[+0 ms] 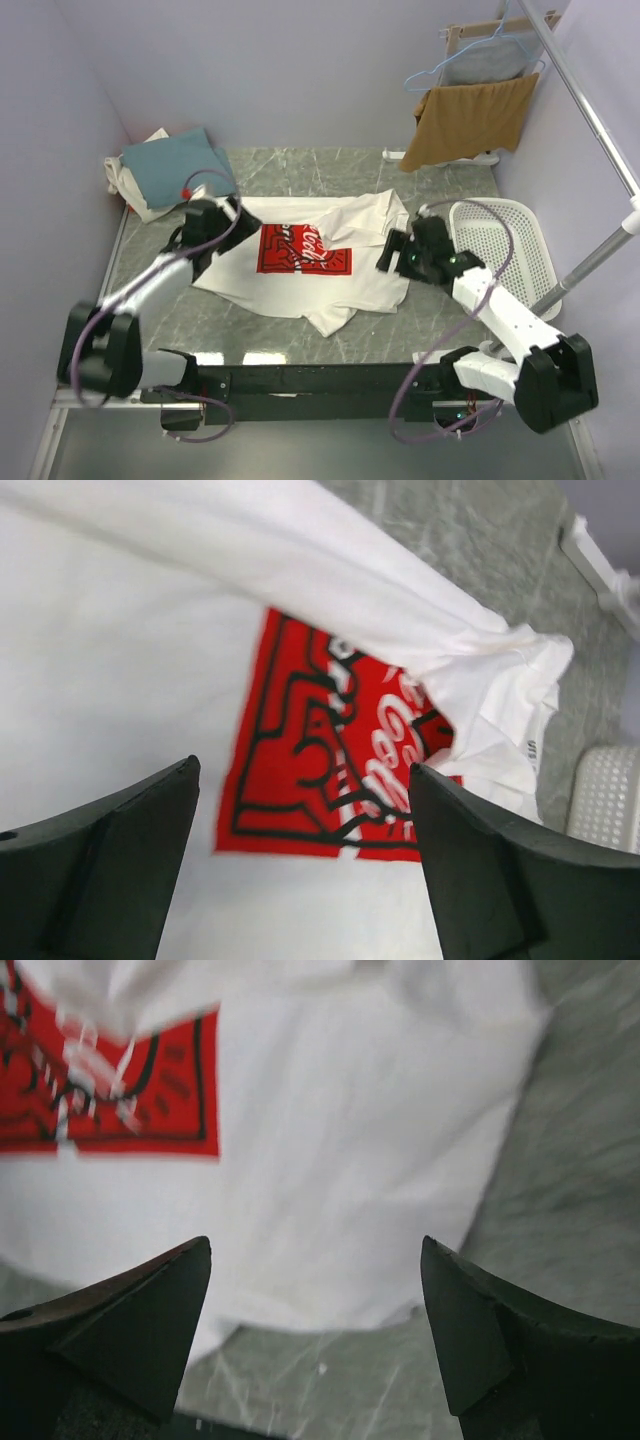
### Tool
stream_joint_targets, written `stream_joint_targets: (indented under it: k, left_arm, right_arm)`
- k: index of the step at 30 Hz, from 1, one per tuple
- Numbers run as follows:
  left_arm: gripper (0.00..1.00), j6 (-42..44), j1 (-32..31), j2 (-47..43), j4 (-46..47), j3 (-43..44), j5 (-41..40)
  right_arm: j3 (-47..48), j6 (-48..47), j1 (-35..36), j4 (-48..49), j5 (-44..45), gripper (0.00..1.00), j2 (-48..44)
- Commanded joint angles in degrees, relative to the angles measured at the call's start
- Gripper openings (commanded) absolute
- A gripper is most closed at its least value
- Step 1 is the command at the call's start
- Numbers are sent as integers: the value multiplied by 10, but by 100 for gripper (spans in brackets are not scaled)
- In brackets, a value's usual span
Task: Fold and stack the t-shirts
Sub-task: Grap the side of the flattened tshirt closest away from the robot with both arms
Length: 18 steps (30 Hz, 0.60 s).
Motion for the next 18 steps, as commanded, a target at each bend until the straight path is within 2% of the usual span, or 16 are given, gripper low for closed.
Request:
stream_joint_targets:
  k: [1, 2, 5, 8, 13, 18]
  left_arm:
    - [91, -40, 14, -145, -64, -123, -109]
    - [93, -63, 14, -204, -90, -142, -115]
    - [92, -105, 14, -304, -115, -207, -118]
    - [92, -138, 14, -365, -148, -256, -116]
    - [89, -158, 14, -409, -215, -280, -128]
    - [85, -176, 14, -432, -241, -298, -126]
  right_arm:
    - [-72, 75, 88, 16, -56, 90, -57]
    - [-94, 98, 98, 32, -57, 91, -63]
    - [-124, 131, 135, 60, -68, 89, -72]
    - [-135, 163, 183, 75, -54, 88, -67]
    - [-143, 195, 251, 106, -31, 86, -28]
    - [-94, 196, 300, 90, 11, 87, 12]
